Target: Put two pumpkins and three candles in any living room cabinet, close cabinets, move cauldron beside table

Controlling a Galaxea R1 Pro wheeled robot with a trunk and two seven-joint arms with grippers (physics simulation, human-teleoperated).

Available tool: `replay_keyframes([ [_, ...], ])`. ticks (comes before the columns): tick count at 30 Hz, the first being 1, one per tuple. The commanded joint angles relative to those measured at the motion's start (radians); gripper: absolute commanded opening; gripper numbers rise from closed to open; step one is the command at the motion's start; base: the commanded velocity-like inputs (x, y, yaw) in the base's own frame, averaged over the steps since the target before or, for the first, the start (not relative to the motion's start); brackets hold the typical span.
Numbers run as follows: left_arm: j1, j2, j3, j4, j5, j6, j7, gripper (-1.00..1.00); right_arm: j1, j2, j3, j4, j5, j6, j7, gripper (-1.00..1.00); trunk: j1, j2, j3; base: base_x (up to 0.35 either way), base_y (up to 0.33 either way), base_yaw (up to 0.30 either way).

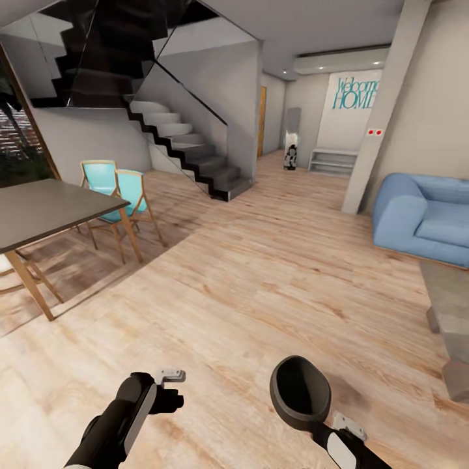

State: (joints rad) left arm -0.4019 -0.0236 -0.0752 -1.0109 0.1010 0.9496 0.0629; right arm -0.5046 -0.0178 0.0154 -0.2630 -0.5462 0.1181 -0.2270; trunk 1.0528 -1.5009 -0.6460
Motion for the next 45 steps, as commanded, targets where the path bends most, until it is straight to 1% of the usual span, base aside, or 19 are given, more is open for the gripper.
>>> replay_keyframes([
  [1,0.0,0.0,0.0,0.0,0.0,0.0,0.0,1.0,0.0,0.0,0.0,0.0,0.0,0.0,0.0,1.0,0.0,0.0,0.0,0.001,0.0,-0.29],
  [5,0.0,0.001,0.0,0.0,0.0,0.0,0.0,1.0,0.0,0.0,0.0,0.0,0.0,-0.001,0.0,1.0,0.0,0.0,0.0,0.0,0.0,-0.29],
  [9,0.0,0.002,0.0,0.0,0.0,0.0,0.0,1.0,0.0,0.0,0.0,0.0,0.0,-0.024,-0.001,1.0,0.0,0.0,0.0,0.0,0.0,-0.29],
  [13,0.0,0.002,0.0,0.0,0.0,0.0,0.0,1.0,0.0,-0.001,0.0,0.001,0.0,-0.032,-0.001,1.0,0.0,0.0,0.0,0.0,0.0,-0.29],
  [45,0.0,0.001,-0.001,0.0,0.0,0.0,0.0,1.0,0.0,0.0,0.0,0.001,0.0,-0.034,-0.002,1.0,0.0,0.0,0.0,0.0,0.0,-0.29],
])
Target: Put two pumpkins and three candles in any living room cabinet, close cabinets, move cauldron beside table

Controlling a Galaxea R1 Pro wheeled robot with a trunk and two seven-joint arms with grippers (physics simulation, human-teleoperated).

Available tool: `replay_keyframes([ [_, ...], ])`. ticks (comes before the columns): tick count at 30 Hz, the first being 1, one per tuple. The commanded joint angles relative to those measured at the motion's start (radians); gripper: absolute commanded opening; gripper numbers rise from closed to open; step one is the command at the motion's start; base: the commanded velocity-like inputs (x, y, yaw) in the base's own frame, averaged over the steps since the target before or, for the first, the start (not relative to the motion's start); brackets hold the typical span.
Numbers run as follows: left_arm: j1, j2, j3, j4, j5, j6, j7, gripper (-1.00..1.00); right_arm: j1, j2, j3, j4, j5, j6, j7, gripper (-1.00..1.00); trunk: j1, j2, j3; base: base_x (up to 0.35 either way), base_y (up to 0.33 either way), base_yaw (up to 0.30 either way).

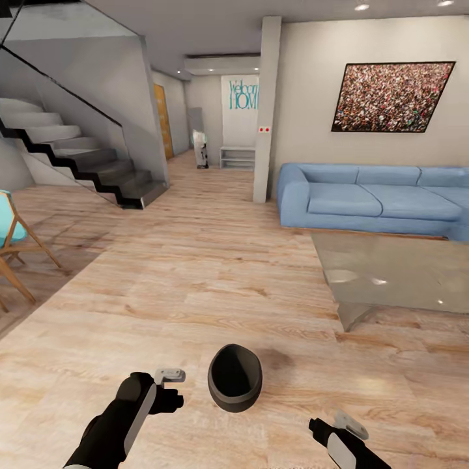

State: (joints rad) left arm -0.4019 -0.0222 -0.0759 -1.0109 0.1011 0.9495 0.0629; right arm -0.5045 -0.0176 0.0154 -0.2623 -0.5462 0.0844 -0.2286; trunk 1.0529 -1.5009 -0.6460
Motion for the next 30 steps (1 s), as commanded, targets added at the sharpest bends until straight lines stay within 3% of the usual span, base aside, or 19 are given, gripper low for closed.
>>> replay_keyframes([
  [1,0.0,0.0,0.0,0.0,0.0,0.0,0.0,1.0,0.0,0.0,0.0,0.0,0.0,0.0,0.0,1.0,0.0,0.0,0.0,0.0,0.0,-0.29],
  [15,0.0,-0.001,0.001,0.0,0.0,0.0,0.0,1.0,0.0,-0.001,0.0,0.0,0.001,0.0,0.0,1.0,0.0,0.0,-0.003,0.009,0.0,-0.27],
  [25,0.0,-0.002,-0.001,0.0,0.0,0.0,0.0,1.0,0.0,0.003,0.008,0.03,0.022,-0.002,0.003,1.0,0.0,0.0,-0.003,0.162,0.0,-0.026],
  [30,0.0,0.0,0.0,0.0,0.0,0.0,0.0,1.0,0.0,0.01,0.003,0.032,0.011,-0.005,0.002,1.0,0.0,0.0,-0.003,0.07,0.012,0.0],
])
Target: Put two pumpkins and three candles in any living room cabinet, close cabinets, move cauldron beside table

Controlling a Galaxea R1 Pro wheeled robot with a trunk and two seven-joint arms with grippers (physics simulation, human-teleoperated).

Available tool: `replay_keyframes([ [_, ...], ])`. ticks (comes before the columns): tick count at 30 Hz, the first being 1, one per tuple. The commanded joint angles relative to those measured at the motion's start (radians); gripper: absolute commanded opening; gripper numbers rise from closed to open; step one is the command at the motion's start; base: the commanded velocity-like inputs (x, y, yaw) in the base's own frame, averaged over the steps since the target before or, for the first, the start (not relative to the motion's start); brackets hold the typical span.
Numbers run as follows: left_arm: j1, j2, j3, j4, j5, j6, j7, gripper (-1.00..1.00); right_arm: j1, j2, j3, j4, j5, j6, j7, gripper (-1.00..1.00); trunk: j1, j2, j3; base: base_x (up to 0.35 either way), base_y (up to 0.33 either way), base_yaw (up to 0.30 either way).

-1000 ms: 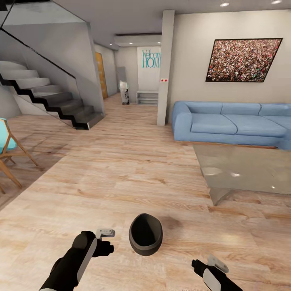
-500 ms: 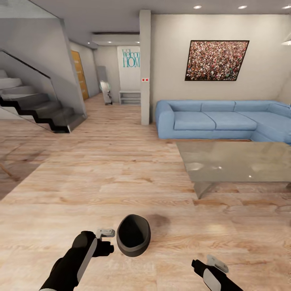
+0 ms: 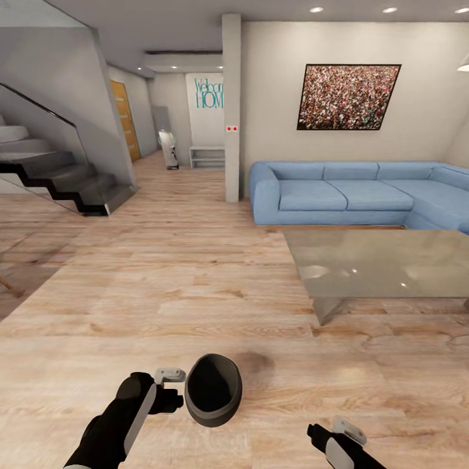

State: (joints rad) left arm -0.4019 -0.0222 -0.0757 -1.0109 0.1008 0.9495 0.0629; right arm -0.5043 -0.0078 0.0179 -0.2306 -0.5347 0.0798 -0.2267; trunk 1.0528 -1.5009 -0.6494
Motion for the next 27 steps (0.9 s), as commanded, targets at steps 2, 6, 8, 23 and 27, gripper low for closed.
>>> replay_keyframes([
  [2,0.0,0.0,0.0,0.0,-0.001,0.0,0.0,1.0,0.0,-0.002,-0.001,0.0,-0.003,0.0,0.0,1.0,0.0,0.0,0.0,0.216,0.079,0.0],
  [6,0.0,0.001,0.001,0.0,0.0,0.0,0.0,1.0,0.0,-0.003,-0.001,0.0,-0.007,-0.029,0.0,1.0,0.0,0.0,0.0,0.264,0.139,0.0],
  [8,0.0,0.001,0.001,0.0,0.0,0.0,0.0,1.0,0.0,-0.001,-0.001,0.001,-0.008,-0.055,0.0,1.0,0.0,0.0,0.0,0.261,0.098,0.0],
  [23,0.0,0.002,0.005,0.0,-0.001,0.0,0.0,1.0,0.0,0.063,0.043,-0.009,0.011,-0.044,-0.016,1.0,0.0,0.0,0.0,0.112,0.102,0.0],
  [27,0.0,0.003,0.01,0.0,-0.001,-0.001,0.0,1.0,-0.033,0.13,0.079,-0.029,0.012,0.09,-0.098,1.0,0.0,0.0,0.0,0.012,0.02,0.0],
])
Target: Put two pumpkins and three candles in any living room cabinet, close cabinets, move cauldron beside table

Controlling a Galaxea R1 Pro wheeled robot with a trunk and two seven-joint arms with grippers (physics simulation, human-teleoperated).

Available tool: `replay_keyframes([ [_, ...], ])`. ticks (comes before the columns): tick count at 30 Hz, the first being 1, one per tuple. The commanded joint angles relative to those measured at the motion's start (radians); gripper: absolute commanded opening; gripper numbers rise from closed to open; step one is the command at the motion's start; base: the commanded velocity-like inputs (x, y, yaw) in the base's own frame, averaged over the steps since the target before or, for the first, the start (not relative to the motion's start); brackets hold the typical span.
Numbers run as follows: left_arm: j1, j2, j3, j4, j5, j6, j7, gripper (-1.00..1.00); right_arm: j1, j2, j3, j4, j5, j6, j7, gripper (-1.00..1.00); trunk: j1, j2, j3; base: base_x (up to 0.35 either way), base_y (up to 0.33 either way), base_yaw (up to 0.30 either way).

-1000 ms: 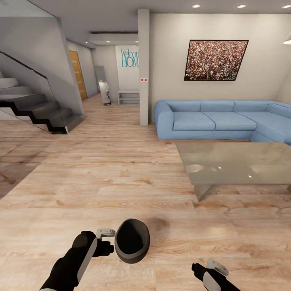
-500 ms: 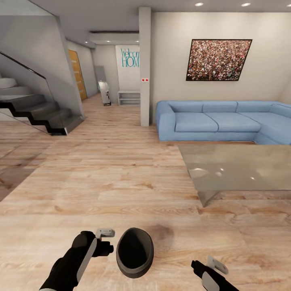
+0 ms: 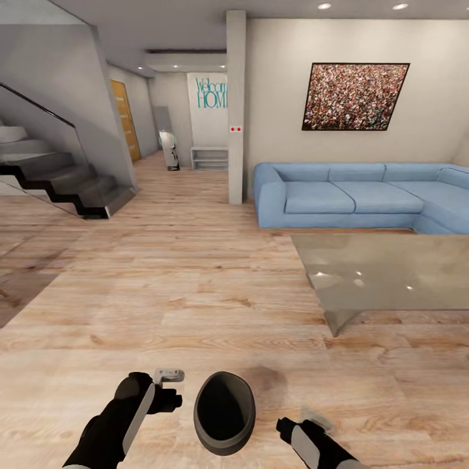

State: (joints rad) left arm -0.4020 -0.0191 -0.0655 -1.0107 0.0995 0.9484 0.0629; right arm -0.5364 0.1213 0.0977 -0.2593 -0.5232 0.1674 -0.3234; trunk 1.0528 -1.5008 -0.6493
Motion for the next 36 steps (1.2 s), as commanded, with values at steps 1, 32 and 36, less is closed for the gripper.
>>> replay_keyframes([
  [1,0.0,0.0,0.001,0.0,0.0,0.0,0.0,1.0,-0.015,0.013,0.003,-0.009,0.001,0.036,-0.024,1.0,0.0,0.0,0.0,0.005,0.008,0.0],
  [32,-0.014,-0.033,0.051,0.055,0.006,-0.216,0.067,1.0,-0.157,0.053,0.18,-0.161,-0.001,0.355,-0.219,1.0,0.0,0.0,0.0,0.043,0.001,0.0],
  [36,-0.014,-0.033,0.053,0.056,0.008,-0.217,0.068,1.0,-0.157,0.053,0.189,-0.161,-0.001,0.355,-0.206,1.0,0.0,0.0,0.0,0.196,0.0,0.0],
])
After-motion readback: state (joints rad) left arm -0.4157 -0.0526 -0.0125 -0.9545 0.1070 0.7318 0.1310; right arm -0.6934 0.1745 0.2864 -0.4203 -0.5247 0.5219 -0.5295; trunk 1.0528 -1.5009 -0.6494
